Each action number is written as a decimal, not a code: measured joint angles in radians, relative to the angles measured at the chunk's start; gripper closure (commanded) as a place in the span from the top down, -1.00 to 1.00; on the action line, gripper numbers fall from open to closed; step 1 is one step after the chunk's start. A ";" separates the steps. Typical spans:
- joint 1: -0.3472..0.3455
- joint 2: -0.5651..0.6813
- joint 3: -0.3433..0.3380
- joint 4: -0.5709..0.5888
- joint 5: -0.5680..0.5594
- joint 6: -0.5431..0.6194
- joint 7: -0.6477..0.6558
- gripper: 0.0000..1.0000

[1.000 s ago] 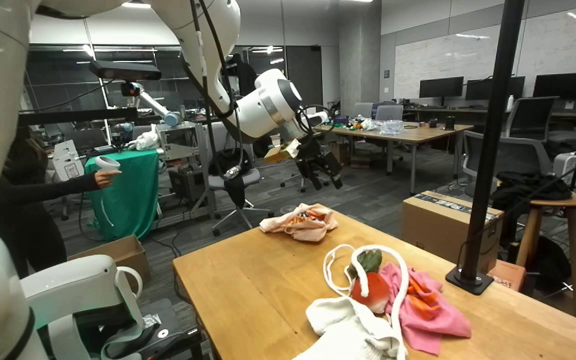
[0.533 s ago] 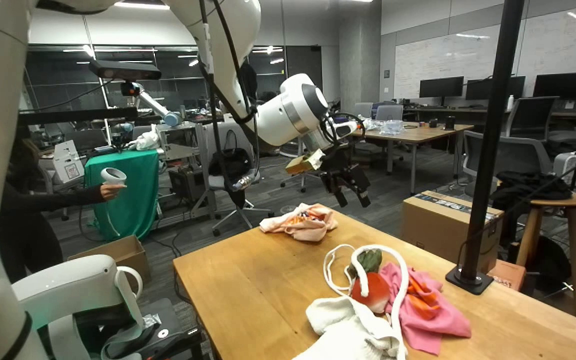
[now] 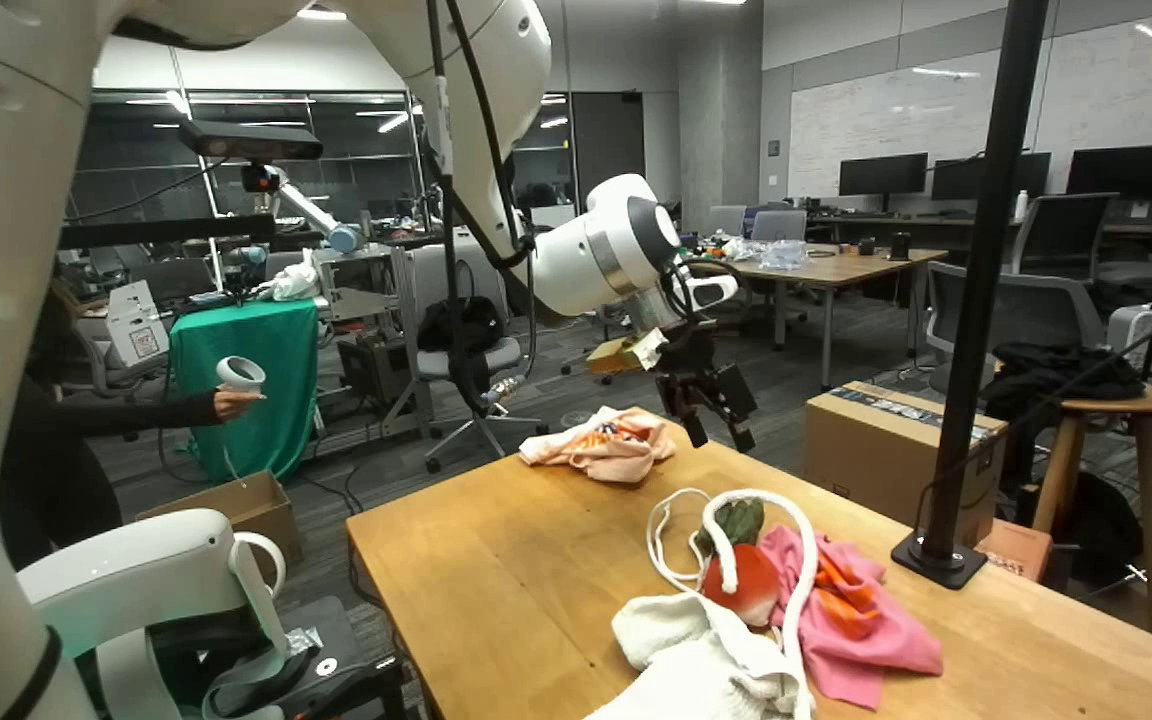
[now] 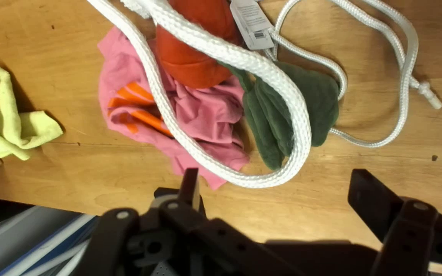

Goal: Separate the things on the heap

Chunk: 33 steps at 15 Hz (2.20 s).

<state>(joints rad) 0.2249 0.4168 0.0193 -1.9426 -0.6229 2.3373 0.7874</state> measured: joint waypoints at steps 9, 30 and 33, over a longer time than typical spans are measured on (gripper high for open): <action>0.006 0.082 0.000 0.017 0.066 0.000 -0.065 1.00; 0.032 0.172 -0.060 0.117 0.066 -0.014 -0.174 -0.69; 0.033 0.172 -0.061 0.117 0.066 -0.017 -0.178 -0.66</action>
<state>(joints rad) 0.2582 0.5887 -0.0418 -1.8260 -0.5572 2.3206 0.6096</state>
